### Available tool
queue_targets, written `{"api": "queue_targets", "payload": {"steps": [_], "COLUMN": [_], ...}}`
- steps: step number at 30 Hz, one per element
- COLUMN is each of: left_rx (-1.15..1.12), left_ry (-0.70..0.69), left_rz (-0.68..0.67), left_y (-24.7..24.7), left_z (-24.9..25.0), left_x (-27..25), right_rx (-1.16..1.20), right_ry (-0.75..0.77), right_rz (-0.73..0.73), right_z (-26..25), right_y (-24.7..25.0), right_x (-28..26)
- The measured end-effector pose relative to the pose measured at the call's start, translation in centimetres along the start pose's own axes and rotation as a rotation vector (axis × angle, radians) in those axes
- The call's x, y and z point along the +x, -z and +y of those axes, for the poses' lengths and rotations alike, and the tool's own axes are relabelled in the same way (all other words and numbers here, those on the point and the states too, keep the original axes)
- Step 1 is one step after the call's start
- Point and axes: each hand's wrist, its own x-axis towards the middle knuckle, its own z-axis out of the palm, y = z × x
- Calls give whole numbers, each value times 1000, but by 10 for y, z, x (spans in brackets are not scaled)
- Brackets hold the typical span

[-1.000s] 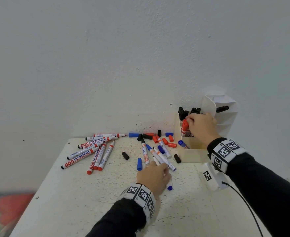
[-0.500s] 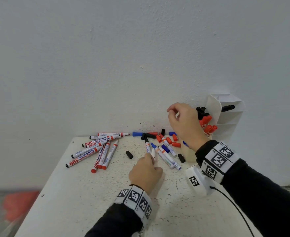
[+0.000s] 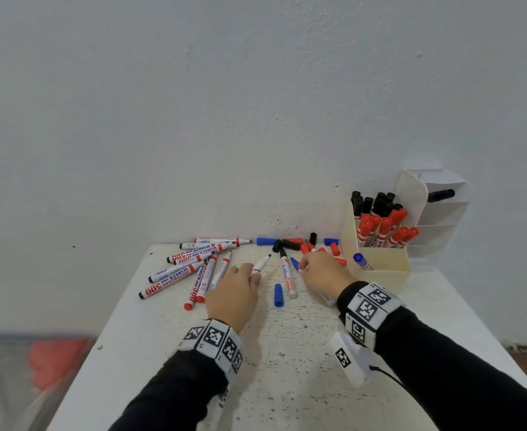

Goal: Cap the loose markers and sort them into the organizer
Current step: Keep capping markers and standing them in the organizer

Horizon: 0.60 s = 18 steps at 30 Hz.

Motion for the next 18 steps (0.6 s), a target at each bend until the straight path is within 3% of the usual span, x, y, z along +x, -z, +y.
{"api": "queue_targets", "payload": {"steps": [7, 18], "left_rx": [-5, -66], "left_ry": [-27, 5], "left_rz": [-20, -92], "left_y": [-4, -16], "left_z": [5, 5], "left_x": [-3, -3], "right_rx": [-252, -281], "right_ry": [-52, -8], "right_rz": [80, 92], "right_z": [19, 20], "right_y": [-20, -11], "right_x": [20, 20]}}
